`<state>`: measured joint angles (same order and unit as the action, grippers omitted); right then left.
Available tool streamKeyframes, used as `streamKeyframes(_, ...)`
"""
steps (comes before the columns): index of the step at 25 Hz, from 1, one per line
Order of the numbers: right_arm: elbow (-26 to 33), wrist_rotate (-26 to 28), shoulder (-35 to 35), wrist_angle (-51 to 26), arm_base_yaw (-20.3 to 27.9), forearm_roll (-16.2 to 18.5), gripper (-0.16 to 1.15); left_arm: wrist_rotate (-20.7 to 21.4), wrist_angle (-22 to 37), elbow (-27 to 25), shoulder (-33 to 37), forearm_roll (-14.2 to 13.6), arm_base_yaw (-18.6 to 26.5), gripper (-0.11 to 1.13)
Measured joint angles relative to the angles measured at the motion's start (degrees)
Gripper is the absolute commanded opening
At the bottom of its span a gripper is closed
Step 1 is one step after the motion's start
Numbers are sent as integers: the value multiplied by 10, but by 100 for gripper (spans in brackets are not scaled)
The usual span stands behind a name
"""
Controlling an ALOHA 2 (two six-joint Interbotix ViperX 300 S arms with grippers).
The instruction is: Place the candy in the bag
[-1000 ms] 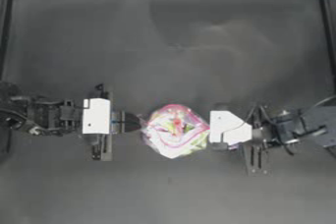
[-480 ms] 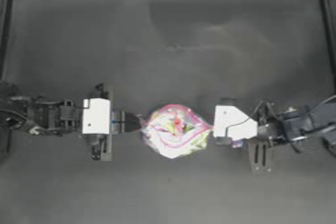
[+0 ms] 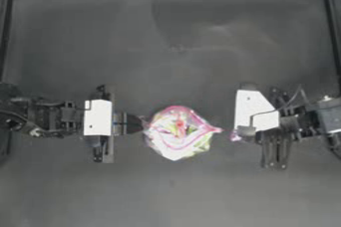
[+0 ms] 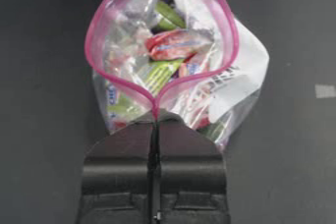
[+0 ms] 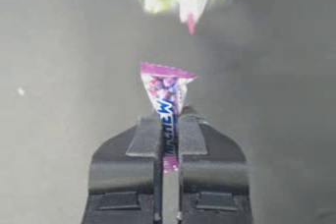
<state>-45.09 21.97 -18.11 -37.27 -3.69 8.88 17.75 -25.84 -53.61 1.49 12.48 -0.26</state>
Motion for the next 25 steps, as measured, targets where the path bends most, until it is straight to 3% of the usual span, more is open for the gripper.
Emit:
streamKeyframes(9,76,-1,7,4,6,54,25,0,0,0,0,0,0,12)
streamKeyframes(20,156,-5,115,71,15,98,25,0,0,0,0,0,0,12)
streamKeyframes(25,171,-4,173,102,24,101,25,0,0,1,0,0,0,12)
